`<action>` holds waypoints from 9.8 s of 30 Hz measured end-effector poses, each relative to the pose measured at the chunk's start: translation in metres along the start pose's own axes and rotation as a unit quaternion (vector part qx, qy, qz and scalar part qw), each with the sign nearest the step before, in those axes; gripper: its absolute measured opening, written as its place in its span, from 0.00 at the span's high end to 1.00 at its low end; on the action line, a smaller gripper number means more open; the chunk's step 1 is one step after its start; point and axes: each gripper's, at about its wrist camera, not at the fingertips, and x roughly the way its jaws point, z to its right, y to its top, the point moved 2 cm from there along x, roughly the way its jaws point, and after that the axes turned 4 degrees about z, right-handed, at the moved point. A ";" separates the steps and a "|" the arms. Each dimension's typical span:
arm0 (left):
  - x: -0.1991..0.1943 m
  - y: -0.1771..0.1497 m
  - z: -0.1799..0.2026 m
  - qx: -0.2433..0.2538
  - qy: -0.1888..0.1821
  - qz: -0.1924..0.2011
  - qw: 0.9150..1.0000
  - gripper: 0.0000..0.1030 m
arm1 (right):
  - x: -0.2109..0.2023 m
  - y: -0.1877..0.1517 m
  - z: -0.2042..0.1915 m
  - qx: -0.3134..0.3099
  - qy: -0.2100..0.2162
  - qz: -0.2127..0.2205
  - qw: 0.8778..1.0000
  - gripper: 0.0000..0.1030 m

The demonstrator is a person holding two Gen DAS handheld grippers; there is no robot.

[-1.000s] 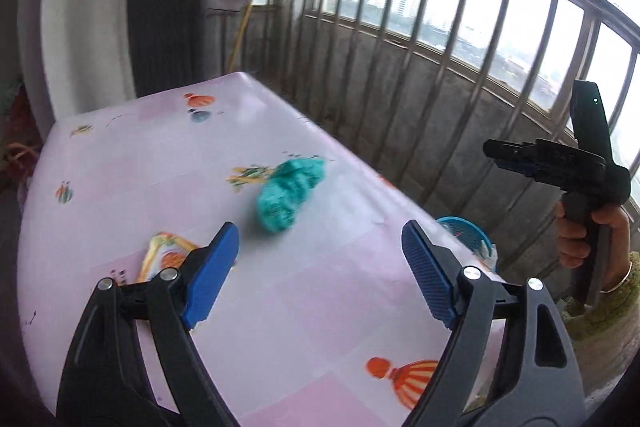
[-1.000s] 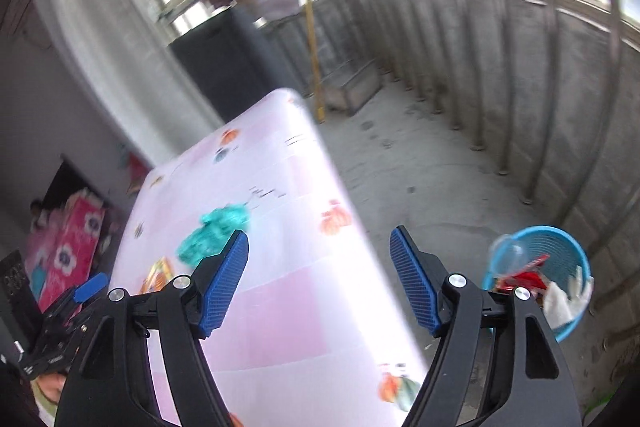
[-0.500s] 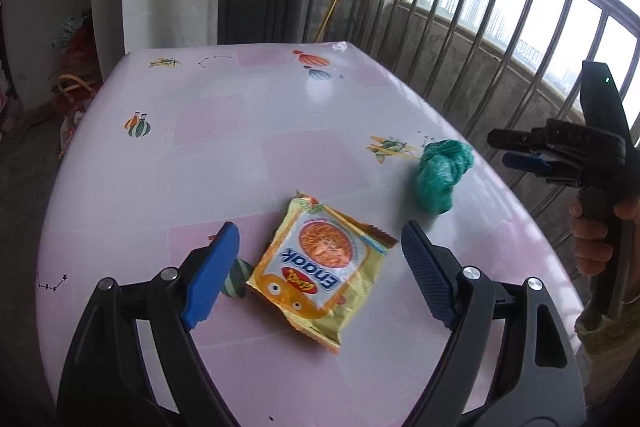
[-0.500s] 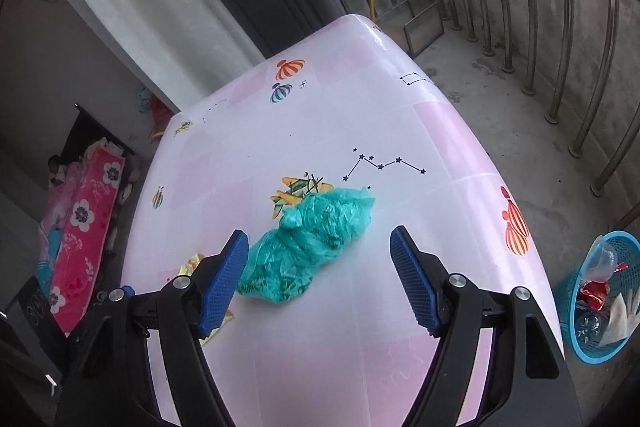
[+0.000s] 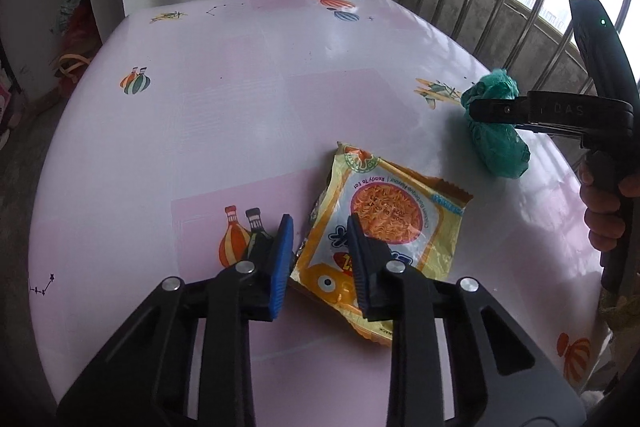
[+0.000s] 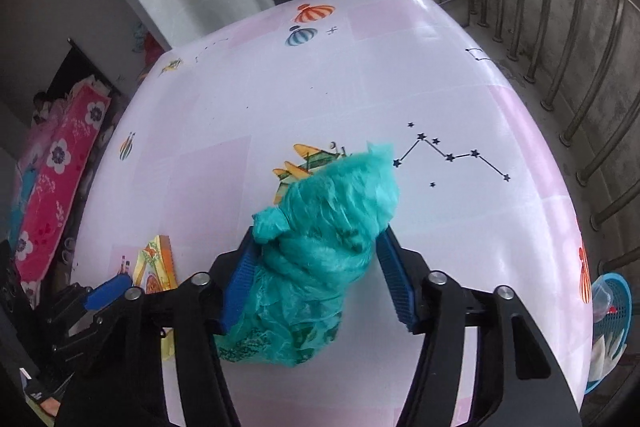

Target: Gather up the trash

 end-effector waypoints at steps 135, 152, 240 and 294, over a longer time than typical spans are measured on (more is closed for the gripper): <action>-0.135 -0.073 0.140 0.070 -0.040 0.075 0.994 1.00 | -0.153 -0.167 0.013 -0.026 0.081 0.053 0.995 0.56; -0.140 -0.066 0.158 0.098 -0.041 0.084 0.991 1.00 | -0.174 -0.172 0.032 -0.004 0.085 0.077 0.993 0.56; 0.078 0.021 0.507 0.207 -0.347 -0.082 0.911 0.39 | -0.198 -0.223 0.433 0.461 -0.169 0.161 0.856 0.35; -0.138 -0.104 0.132 -0.071 0.114 0.013 0.991 0.10 | -0.221 -0.212 0.017 -0.064 -0.189 0.122 0.972 0.06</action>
